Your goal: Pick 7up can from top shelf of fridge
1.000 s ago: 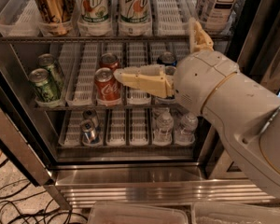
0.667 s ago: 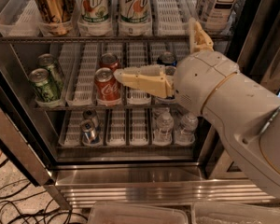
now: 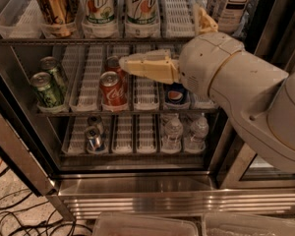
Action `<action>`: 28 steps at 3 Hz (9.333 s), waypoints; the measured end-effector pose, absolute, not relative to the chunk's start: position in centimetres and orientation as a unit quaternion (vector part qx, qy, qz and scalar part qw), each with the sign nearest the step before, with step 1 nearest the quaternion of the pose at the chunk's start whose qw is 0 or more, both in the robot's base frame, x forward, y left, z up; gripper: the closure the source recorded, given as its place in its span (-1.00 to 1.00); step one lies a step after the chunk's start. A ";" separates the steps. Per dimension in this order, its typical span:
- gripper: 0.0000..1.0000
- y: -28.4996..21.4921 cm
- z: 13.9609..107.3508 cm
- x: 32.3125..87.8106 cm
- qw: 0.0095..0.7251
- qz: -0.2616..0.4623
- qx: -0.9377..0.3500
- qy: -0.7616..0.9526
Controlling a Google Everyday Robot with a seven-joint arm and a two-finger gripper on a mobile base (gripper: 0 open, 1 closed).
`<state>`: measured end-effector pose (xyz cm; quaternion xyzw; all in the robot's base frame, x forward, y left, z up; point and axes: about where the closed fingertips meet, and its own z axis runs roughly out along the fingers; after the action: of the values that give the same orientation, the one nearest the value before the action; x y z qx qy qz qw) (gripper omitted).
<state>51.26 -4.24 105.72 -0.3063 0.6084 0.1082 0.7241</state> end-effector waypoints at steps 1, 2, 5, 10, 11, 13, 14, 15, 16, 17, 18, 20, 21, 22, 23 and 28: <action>-1.00 -4.0 105.6 51.4 0.723 0.110 -0.308 0.609; -1.00 -4.0 105.4 51.7 0.727 0.128 -0.284 0.612; -1.00 -3.6 105.2 52.9 0.738 0.162 -0.243 0.609; -0.40 -2.8 105.4 53.9 0.746 0.184 -0.237 0.595; -0.44 -2.8 105.4 53.9 0.746 0.184 -0.237 0.595; -0.52 -2.7 105.7 54.7 0.745 0.179 -0.240 0.596; -0.46 -2.7 106.1 55.9 0.745 0.179 -0.240 0.597; -0.46 -2.6 106.3 57.4 0.743 0.179 -0.242 0.598; -0.46 -2.3 106.3 58.9 0.739 0.183 -0.245 0.600; -0.46 -1.7 106.3 60.5 0.737 0.193 -0.247 0.599; -0.38 -0.8 106.3 61.8 0.733 0.202 -0.252 0.599; -0.40 0.3 106.3 63.0 0.725 0.210 -0.260 0.601; -0.03 0.3 106.3 63.0 0.725 0.210 -0.260 0.601; 0.44 0.3 106.3 63.0 0.725 0.210 -0.260 0.601; 0.90 0.3 106.3 63.0 0.725 0.210 -0.260 0.601; 1.00 2.5 111.7 56.0 0.759 0.221 -0.331 0.515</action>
Offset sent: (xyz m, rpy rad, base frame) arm 0.0084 -0.0012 -0.0106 0.1543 0.0445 -0.0165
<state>56.00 2.51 111.67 -0.3311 0.5153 0.2205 0.7591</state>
